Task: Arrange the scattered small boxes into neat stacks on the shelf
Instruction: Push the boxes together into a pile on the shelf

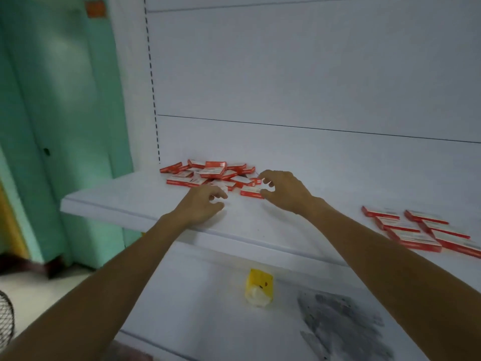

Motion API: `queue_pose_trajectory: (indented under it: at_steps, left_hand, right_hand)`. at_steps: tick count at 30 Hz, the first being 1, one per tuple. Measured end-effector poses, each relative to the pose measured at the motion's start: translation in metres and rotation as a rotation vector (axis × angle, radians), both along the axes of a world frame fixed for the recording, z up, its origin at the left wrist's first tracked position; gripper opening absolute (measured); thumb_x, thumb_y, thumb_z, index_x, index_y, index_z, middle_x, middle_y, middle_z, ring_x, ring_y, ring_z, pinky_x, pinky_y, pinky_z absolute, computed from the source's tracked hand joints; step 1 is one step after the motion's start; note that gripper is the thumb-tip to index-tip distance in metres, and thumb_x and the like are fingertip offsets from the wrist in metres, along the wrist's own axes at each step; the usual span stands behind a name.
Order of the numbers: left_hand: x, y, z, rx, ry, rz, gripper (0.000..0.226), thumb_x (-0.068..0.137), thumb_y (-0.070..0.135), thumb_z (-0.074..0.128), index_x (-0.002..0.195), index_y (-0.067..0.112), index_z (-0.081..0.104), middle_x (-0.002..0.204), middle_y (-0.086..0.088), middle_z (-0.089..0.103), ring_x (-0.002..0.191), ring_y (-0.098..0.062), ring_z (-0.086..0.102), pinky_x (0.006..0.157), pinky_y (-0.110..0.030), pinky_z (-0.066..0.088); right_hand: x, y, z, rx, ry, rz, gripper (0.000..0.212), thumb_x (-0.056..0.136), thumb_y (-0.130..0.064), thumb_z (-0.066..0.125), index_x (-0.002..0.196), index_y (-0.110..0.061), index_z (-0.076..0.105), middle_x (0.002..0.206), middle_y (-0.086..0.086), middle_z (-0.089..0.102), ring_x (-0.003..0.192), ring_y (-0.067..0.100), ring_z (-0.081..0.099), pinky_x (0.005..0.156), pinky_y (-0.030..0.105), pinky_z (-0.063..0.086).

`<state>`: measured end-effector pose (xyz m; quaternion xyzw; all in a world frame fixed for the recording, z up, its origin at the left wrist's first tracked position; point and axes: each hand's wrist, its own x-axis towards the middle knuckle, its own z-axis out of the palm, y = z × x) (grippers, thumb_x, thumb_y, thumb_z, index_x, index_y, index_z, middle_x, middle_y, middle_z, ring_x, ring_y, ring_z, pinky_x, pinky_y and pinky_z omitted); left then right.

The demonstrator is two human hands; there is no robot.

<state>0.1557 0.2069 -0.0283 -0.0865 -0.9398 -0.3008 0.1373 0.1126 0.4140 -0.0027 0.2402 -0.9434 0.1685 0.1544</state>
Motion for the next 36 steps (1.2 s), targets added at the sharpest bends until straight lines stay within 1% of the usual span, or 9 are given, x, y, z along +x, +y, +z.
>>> queue_pose_trajectory:
  at_steps: [5,8,13,20,26,29,33,34,36]
  left_hand:
    - [-0.013,-0.074,-0.001,0.010,-0.010,0.030,0.025,0.088,0.016,0.058,0.112,0.019,0.064,0.124,0.000,0.059,0.098,-0.009,0.050,0.085,-0.021,0.038]
    - [-0.020,-0.111,0.000,0.054,0.019,0.010,0.024,0.088,0.015,0.058,0.111,0.017,0.064,0.125,-0.003,0.059,0.098,-0.009,0.051,0.084,-0.020,0.037]
    - [-0.031,-0.159,0.000,0.070,0.039,-0.033,0.022,0.088,0.015,0.058,0.109,0.018,0.064,0.123,0.000,0.058,0.098,-0.008,0.051,0.083,-0.019,0.035]
    - [-0.069,-0.185,0.002,0.004,0.016,-0.069,0.022,0.087,0.015,0.059,0.108,0.019,0.065,0.122,-0.002,0.058,0.100,-0.011,0.051,0.085,-0.021,0.037]
    - [-0.114,-0.170,0.004,-0.051,0.020,-0.080,0.026,0.086,0.013,0.061,0.112,0.015,0.065,0.122,-0.008,0.058,0.108,-0.022,0.054,0.085,-0.021,0.037]
    - [-0.136,-0.164,0.004,-0.089,-0.009,-0.081,0.032,0.086,0.016,0.061,0.117,0.018,0.062,0.124,-0.009,0.055,0.113,-0.023,0.052,0.088,-0.023,0.037]
    - [-0.160,-0.163,-0.004,-0.138,-0.033,-0.077,0.040,0.084,0.028,0.063,0.123,0.024,0.056,0.130,-0.006,0.052,0.124,-0.023,0.044,0.101,-0.032,0.036]
    - [-0.163,-0.163,-0.007,-0.137,-0.044,-0.087,0.042,0.084,0.029,0.062,0.125,0.023,0.055,0.133,-0.004,0.051,0.127,-0.021,0.042,0.101,-0.030,0.035]
    - [-0.166,-0.162,-0.013,-0.162,-0.035,-0.105,0.044,0.085,0.031,0.061,0.127,0.020,0.055,0.135,-0.002,0.051,0.124,-0.018,0.045,0.094,-0.024,0.034]
  right_hand:
    - [-0.010,-0.072,0.002,-0.032,0.012,0.031,0.039,0.090,-0.020,0.054,0.129,-0.015,0.051,0.128,0.005,0.058,0.115,0.024,0.054,0.092,0.032,0.043]
    - [-0.024,-0.108,0.001,-0.049,-0.001,-0.020,0.040,0.089,-0.021,0.053,0.129,-0.016,0.050,0.130,0.006,0.057,0.115,0.024,0.054,0.094,0.036,0.045]
    - [-0.046,-0.154,-0.003,-0.272,0.004,-0.125,0.035,0.089,-0.021,0.055,0.122,-0.011,0.053,0.121,0.009,0.061,0.107,0.024,0.057,0.090,0.035,0.047]
    - [-0.077,-0.163,-0.005,-0.169,0.018,-0.199,0.035,0.089,-0.027,0.055,0.121,-0.013,0.055,0.120,0.007,0.061,0.106,0.021,0.056,0.083,0.029,0.044]
    - [-0.111,-0.148,-0.001,-0.048,0.021,-0.216,0.037,0.087,-0.033,0.059,0.119,-0.016,0.055,0.120,0.005,0.061,0.107,0.020,0.055,0.087,0.033,0.045]
    - [-0.130,-0.148,0.000,0.044,0.002,-0.221,0.039,0.086,-0.039,0.059,0.119,-0.017,0.055,0.119,0.004,0.060,0.106,0.020,0.055,0.084,0.032,0.045]
    - [-0.150,-0.158,-0.008,0.120,0.001,-0.185,0.055,0.080,-0.055,0.059,0.121,-0.019,0.053,0.117,0.003,0.056,0.104,0.017,0.054,0.082,0.031,0.045]
    - [-0.153,-0.161,-0.011,0.135,-0.003,-0.174,0.061,0.077,-0.059,0.060,0.123,-0.019,0.051,0.118,0.003,0.054,0.107,0.018,0.052,0.084,0.032,0.046]
    - [-0.157,-0.165,-0.015,0.170,-0.018,-0.148,0.067,0.075,-0.061,0.060,0.126,-0.019,0.048,0.119,0.004,0.052,0.110,0.018,0.050,0.088,0.035,0.047]
